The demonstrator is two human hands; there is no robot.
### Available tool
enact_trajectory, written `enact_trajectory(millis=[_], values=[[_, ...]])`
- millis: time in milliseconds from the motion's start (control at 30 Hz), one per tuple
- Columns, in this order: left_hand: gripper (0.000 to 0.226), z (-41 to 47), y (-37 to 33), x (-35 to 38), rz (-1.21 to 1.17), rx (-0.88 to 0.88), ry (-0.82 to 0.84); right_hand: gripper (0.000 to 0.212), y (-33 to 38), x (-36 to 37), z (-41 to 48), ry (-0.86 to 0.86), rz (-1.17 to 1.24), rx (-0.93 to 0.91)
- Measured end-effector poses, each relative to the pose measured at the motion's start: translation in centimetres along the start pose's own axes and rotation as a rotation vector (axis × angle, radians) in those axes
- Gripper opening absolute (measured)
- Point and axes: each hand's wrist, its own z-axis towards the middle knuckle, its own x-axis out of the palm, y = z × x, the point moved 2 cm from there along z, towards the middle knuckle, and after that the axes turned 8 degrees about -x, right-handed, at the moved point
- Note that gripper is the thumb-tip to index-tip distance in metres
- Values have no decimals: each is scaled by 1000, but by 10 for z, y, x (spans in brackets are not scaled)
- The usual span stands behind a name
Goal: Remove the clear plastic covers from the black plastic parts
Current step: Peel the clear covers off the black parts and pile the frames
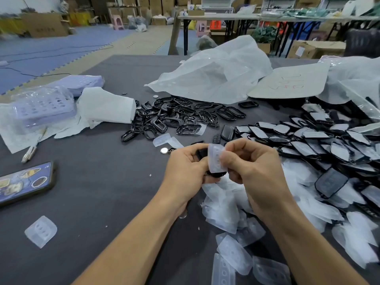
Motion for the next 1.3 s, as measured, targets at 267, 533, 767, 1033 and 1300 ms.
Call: enact_trajectory(millis=[267,533,767,1033,1300], values=[[38,2,5,0,18,-7,87,22,-7,-1,-1,-25,-494,-164],[66,-1,-3,-4,63,10,346,17,-7,1,-4,-48,-645,-278],[73,-3,-4,-3,-35,-38,440,12,-2,2,-8,-21,-748,-439],[48,-5,-7,-3,-77,-70,440,9,-2,4,-10,-52,-806,-459],[49,-5,-7,-1,-92,-84,395,9,0,11,-12,-82,-897,-462]])
